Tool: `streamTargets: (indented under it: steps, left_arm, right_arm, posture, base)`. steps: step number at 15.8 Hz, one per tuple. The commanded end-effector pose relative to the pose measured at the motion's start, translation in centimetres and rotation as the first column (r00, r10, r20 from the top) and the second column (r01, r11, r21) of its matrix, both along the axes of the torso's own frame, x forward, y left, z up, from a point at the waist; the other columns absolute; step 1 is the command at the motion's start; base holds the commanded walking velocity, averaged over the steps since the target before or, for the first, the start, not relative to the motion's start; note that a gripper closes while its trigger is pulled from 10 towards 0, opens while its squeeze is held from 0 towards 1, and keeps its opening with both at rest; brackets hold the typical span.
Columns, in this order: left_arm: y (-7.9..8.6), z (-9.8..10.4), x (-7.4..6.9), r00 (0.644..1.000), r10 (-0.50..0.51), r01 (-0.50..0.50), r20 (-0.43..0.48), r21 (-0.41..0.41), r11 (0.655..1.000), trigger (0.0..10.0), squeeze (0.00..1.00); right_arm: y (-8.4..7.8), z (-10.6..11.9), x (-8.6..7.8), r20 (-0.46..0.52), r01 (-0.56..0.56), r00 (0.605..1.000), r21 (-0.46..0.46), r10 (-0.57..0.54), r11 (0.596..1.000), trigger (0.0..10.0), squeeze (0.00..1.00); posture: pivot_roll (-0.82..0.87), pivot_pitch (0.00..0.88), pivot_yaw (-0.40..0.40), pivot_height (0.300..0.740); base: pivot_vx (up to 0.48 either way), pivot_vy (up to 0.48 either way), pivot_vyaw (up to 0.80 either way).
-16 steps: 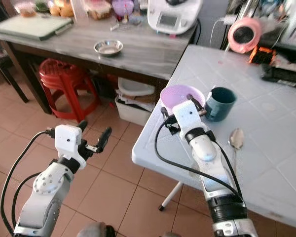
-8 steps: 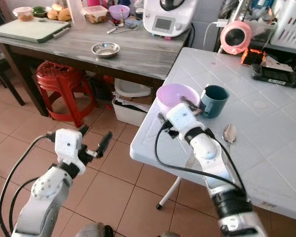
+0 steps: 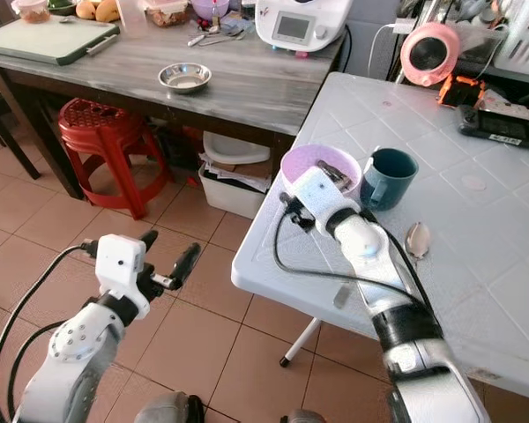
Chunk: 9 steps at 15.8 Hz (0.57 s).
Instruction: Setting the table
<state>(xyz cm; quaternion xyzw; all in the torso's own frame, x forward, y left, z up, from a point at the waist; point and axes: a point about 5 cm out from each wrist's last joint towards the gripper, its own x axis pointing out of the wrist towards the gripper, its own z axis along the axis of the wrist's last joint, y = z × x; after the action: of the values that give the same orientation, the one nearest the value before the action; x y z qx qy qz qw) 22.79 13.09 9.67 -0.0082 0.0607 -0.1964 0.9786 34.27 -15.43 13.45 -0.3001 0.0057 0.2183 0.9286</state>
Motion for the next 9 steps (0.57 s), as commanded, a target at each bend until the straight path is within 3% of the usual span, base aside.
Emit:
streamTargets:
  steps: [1,7,8,9]
  left_arm:
    - [0.2,0.3,-0.1,1.000,-0.001,0.001,0.003,0.003,1.000,10.0,0.00]
    - [0.2,0.4,-0.1,1.000,-0.013,0.014,-0.011,0.017,1.000,10.0,0.00]
    - [0.2,0.4,-0.1,1.000,-0.014,0.014,-0.012,0.018,1.000,10.0,0.00]
    - [0.2,0.3,0.0,1.000,-0.015,0.015,-0.015,0.019,1.000,10.0,0.00]
  right_arm:
    - [0.4,0.1,0.2,-0.004,-0.023,1.000,-0.003,0.023,1.000,10.0,0.00]
    - [0.0,-1.5,1.3,-0.140,0.043,0.989,-0.028,-0.047,0.999,10.0,0.00]
    - [0.0,-1.6,1.4,-0.142,0.039,0.989,-0.036,-0.044,0.999,5.3,0.00]
    - [0.0,-1.6,1.5,-0.144,0.029,0.989,-0.047,-0.035,0.998,0.0,0.00]
  posture:
    - [0.05,0.053,0.020,0.740]
    - [0.06,0.054,0.028,0.740]
    - [0.06,0.054,0.030,0.740]
    - [0.06,0.052,0.031,0.740]
  base:
    - [0.000,0.000,0.00]
    - [0.000,0.000,0.00]
    - [0.000,0.000,0.00]
    - [0.000,0.000,0.00]
